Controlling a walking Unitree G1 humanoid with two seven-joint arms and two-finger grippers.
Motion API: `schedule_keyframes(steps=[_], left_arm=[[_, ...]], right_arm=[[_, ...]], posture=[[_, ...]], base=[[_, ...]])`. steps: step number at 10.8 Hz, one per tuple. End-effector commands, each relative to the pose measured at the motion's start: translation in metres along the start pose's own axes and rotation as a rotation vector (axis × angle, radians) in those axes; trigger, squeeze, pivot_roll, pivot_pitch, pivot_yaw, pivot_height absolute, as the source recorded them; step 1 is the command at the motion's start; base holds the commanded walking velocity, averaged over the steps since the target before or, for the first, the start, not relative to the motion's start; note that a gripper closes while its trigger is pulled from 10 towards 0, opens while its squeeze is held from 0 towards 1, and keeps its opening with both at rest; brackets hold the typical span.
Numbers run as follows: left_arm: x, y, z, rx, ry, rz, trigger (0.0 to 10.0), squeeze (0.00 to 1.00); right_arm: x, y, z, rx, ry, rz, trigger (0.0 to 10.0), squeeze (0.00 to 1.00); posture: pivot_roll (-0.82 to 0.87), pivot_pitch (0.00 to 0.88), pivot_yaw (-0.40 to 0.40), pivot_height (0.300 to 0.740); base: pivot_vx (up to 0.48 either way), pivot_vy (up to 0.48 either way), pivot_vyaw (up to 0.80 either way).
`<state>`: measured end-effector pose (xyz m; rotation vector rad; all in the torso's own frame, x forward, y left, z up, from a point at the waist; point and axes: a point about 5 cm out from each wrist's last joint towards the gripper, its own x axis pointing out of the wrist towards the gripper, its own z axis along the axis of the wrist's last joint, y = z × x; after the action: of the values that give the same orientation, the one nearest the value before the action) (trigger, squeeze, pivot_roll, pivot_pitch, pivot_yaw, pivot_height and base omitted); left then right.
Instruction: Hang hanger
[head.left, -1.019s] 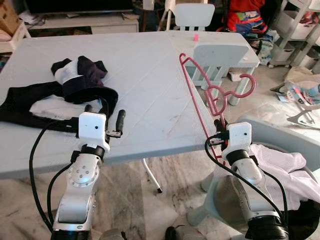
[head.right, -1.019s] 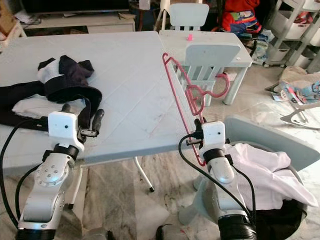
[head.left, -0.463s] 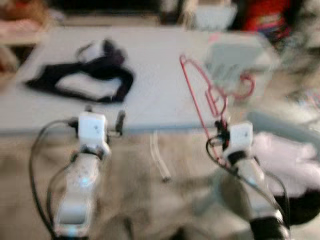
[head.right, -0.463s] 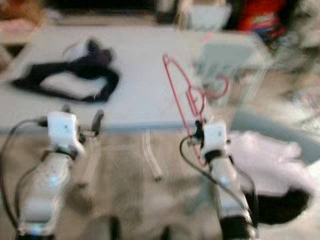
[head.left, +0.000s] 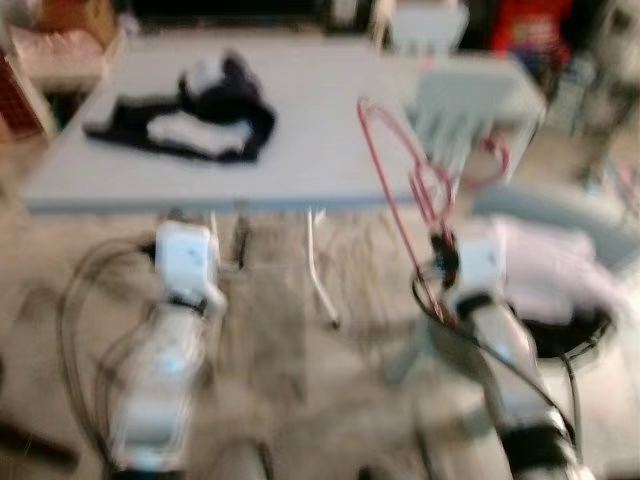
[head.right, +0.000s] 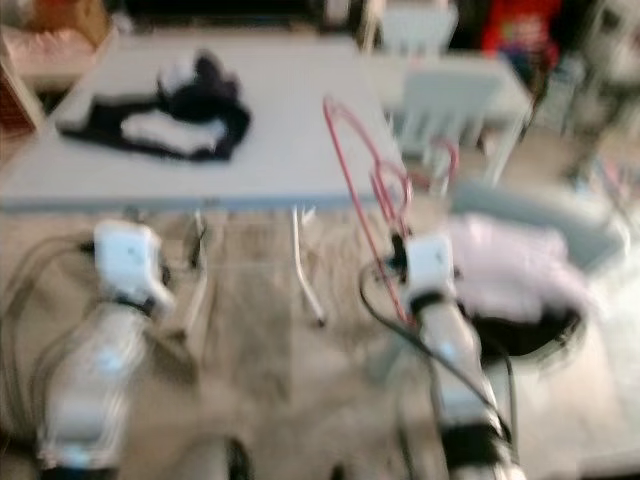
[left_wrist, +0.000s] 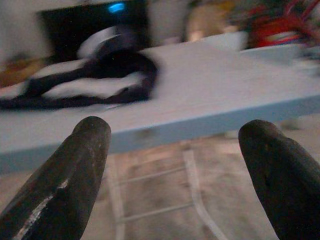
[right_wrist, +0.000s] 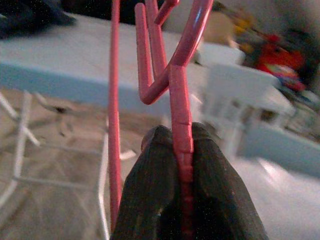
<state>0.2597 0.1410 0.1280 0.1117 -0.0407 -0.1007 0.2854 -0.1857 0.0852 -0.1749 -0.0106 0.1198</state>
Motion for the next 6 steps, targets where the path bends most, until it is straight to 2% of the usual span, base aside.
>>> schedule_keyframes(steps=[1, 4, 6], left_arm=[[0.0033, 0.0021, 0.0047, 0.015, -0.018, 0.0, 10.0, 0.0], [0.0038, 0.0006, 0.0045, -0.003, -0.019, -0.006, 10.0, 0.0], [0.004, -0.0018, 0.0058, -0.055, -0.019, -0.04, 10.0, 0.0]], right_arm=[[0.002, -0.002, 0.0043, 0.001, -0.016, -0.01, 10.0, 0.0], [0.0024, 0.0, 0.0035, 0.002, -0.015, -0.006, 10.0, 0.0], [0.0031, 0.0, 0.0035, 0.005, -0.016, -0.01, 10.0, 0.0]], posture=[[0.0, 0.0, -0.031, 0.74], [0.0, 0.0, -0.032, 0.74], [0.0, 0.0, -0.029, 0.74]], base=[[-0.281, 0.0, -0.8], [0.0, 0.0, -0.8], [0.0, 0.0, -0.54]])
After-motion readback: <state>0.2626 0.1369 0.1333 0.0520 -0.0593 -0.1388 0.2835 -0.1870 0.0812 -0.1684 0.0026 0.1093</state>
